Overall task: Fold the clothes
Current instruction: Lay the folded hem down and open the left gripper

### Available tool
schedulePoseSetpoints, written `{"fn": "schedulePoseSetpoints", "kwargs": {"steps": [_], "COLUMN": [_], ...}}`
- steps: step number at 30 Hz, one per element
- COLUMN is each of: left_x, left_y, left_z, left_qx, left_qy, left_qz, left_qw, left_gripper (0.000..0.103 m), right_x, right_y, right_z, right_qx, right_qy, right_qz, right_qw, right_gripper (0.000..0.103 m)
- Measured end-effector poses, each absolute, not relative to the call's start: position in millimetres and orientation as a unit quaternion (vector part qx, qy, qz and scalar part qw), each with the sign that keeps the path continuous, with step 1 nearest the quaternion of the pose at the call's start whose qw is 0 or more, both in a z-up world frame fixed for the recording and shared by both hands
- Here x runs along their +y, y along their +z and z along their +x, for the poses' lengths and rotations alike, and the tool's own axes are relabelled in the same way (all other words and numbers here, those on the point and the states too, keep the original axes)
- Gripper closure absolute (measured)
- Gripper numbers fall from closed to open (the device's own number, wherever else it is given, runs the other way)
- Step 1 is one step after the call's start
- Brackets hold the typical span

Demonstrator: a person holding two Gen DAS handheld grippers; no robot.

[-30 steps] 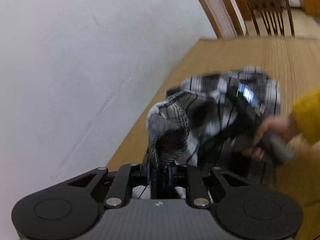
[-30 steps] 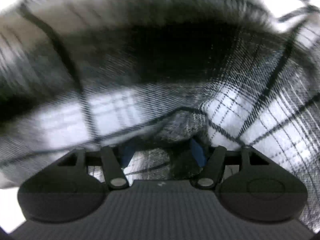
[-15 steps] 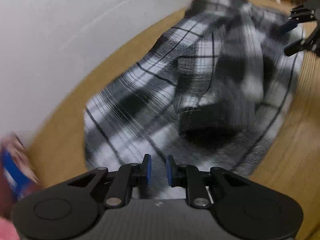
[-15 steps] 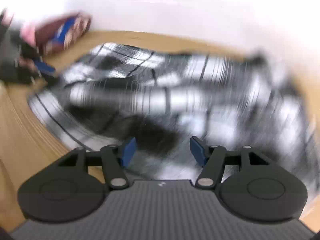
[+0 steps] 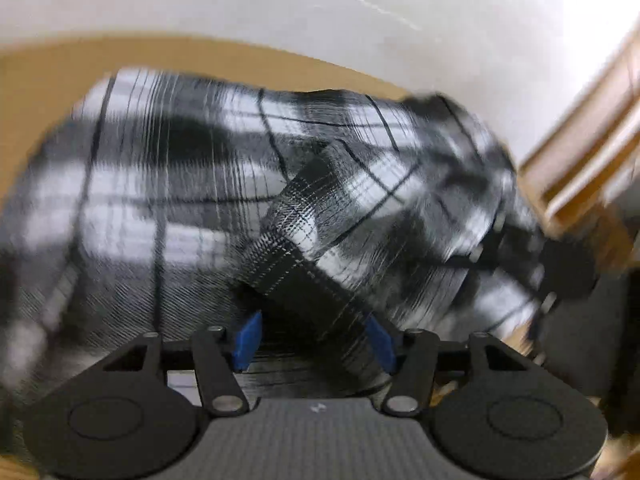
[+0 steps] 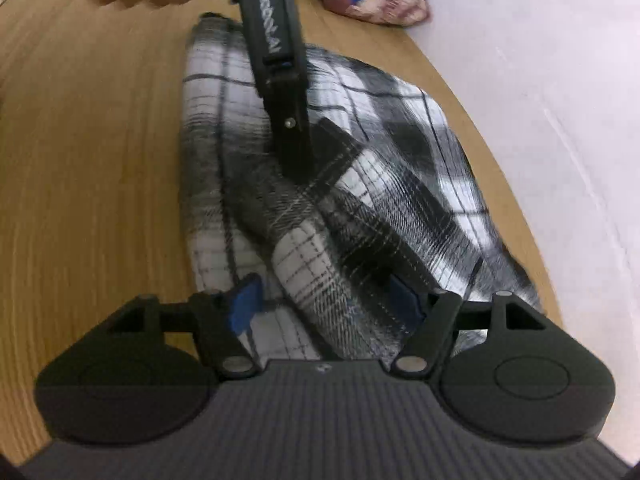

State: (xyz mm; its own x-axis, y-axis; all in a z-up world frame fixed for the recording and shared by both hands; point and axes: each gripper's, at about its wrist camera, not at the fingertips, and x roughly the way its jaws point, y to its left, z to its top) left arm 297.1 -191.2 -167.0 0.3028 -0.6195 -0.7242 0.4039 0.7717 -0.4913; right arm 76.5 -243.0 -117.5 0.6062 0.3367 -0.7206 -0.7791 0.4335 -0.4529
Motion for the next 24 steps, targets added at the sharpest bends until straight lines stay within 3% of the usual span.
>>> {"fn": "schedulePoseSetpoints", "kwargs": {"steps": [1, 2, 4, 5, 13, 17, 20, 24], "left_x": [-190.3, -189.3, -187.9, -187.1, -164.1, -159.7, -159.8, -149.7], "left_y": [-171.1, -175.0, -176.4, -175.0, -91.9, -120.9, -149.3, -155.5], "left_z": [301.8, 306.5, 312.5, 314.5, 293.7, 304.9, 304.9, 289.5], "left_qx": [0.501, 0.506, 0.511, 0.515, 0.441, 0.464, 0.486, 0.470], "left_qy": [-0.313, -0.305, -0.306, -0.310, -0.273, -0.217, -0.178, -0.166], "left_qz": [-0.131, -0.152, -0.181, -0.195, -0.028, 0.058, 0.097, 0.113], "left_qw": [0.796, 0.792, 0.782, 0.775, 0.855, 0.857, 0.850, 0.860], "left_gripper": [0.041, 0.056, 0.086, 0.090, 0.086, 0.085, 0.082, 0.077], "right_x": [-244.0, -245.5, -247.9, -249.2, -228.1, -181.9, -164.2, -208.8], "right_y": [-115.7, -112.9, -105.5, -99.1, -43.4, -82.5, -116.1, -91.7], "right_z": [80.1, 83.5, 84.3, 83.6, 75.8, 85.7, 96.4, 82.2], "right_qx": [0.287, 0.301, 0.302, 0.301, 0.261, 0.275, 0.343, 0.341], "right_qy": [0.348, 0.345, 0.332, 0.328, 0.362, 0.366, 0.340, 0.329], "right_qz": [-0.379, -0.358, -0.337, -0.323, -0.178, -0.183, -0.198, -0.128], "right_qw": [0.808, 0.814, 0.827, 0.835, 0.877, 0.870, 0.853, 0.872], "right_gripper": [0.058, 0.082, 0.090, 0.092, 0.093, 0.089, 0.083, 0.080]}}
